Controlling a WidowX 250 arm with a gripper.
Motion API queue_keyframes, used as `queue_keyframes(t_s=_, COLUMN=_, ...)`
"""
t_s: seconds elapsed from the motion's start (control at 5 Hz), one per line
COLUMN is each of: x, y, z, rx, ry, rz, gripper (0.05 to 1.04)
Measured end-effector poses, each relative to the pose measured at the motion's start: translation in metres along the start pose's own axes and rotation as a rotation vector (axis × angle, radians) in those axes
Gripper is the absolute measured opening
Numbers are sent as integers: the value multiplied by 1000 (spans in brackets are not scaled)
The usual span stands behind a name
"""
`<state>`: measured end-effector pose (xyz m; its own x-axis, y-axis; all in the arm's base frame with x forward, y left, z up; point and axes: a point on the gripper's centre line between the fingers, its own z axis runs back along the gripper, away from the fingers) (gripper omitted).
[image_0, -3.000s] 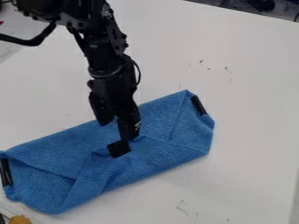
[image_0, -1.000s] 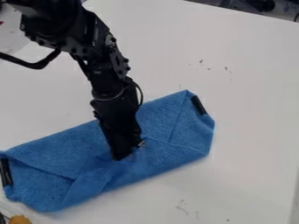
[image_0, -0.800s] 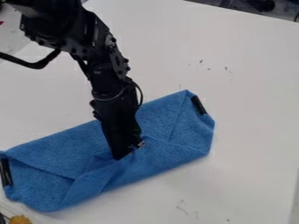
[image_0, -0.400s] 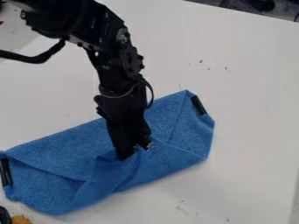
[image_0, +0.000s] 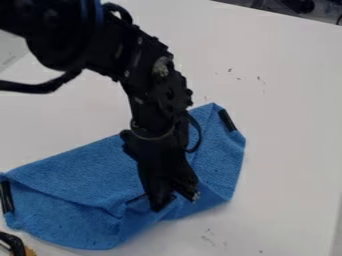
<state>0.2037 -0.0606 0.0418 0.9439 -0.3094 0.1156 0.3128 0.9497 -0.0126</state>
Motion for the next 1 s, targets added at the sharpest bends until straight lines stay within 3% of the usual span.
queue_keyframes(t_s=0.6, x=-21, y=-41, z=-25, rx=-99, ry=-39, rz=25, gripper=79)
queue_keyframes(t_s=0.8, x=-28, y=-49, z=-35, rx=-119, ry=-64, rz=33, gripper=236)
queue_keyframes(t_s=1.0, x=-27, y=-51, z=-35, rx=-128, ry=-66, rz=35, gripper=497)
